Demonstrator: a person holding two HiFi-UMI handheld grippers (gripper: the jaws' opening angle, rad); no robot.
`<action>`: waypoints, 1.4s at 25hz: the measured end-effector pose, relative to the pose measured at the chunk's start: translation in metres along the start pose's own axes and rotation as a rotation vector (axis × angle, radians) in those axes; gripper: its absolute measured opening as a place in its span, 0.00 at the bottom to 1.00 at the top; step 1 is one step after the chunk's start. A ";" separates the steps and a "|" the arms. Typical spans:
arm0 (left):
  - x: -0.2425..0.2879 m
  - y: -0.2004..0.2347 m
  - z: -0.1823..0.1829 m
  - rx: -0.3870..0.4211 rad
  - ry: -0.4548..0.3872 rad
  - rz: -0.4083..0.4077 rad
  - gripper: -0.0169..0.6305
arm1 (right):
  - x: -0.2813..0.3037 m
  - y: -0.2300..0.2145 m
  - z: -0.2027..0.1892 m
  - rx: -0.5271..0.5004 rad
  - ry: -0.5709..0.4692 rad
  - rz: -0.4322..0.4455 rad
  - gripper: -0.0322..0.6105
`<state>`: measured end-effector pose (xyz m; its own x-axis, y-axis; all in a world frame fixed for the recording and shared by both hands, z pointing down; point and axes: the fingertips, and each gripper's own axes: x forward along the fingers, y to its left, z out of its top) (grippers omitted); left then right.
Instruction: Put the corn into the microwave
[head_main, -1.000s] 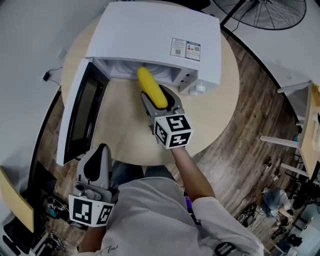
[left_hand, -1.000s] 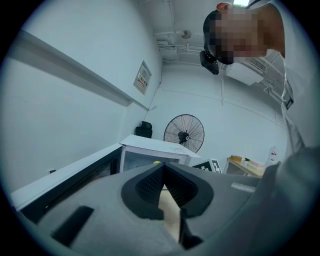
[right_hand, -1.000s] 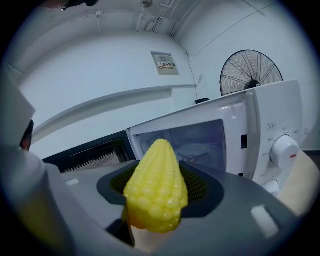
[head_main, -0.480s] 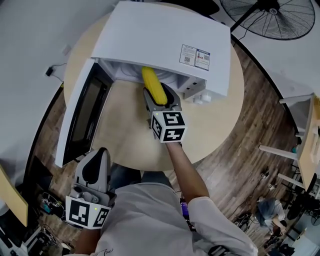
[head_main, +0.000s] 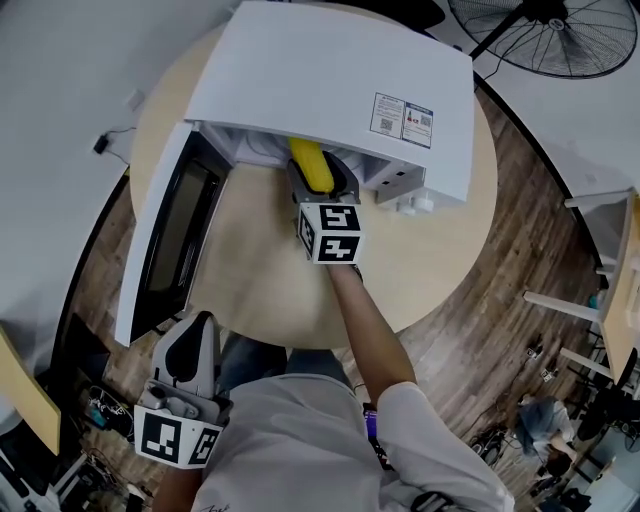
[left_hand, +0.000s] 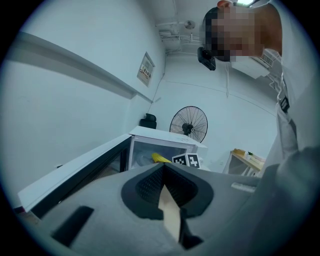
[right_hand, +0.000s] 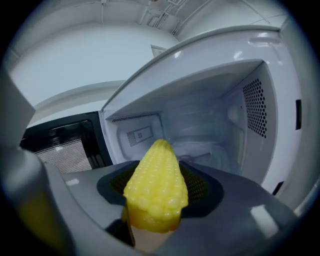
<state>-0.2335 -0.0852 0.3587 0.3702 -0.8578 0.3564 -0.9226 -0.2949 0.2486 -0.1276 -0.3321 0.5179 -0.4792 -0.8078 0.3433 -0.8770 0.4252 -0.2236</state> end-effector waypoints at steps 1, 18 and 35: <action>0.000 0.002 0.000 0.000 0.002 0.004 0.03 | 0.003 -0.002 0.000 -0.004 0.001 -0.011 0.45; 0.005 0.014 -0.004 -0.009 0.019 0.009 0.03 | 0.048 -0.032 0.001 -0.033 -0.010 -0.214 0.45; 0.011 0.014 -0.003 -0.013 0.022 0.010 0.03 | 0.064 -0.041 -0.005 -0.101 0.051 -0.278 0.45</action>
<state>-0.2423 -0.0978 0.3687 0.3630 -0.8514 0.3787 -0.9251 -0.2804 0.2562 -0.1226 -0.3985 0.5538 -0.2193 -0.8786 0.4243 -0.9726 0.2312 -0.0239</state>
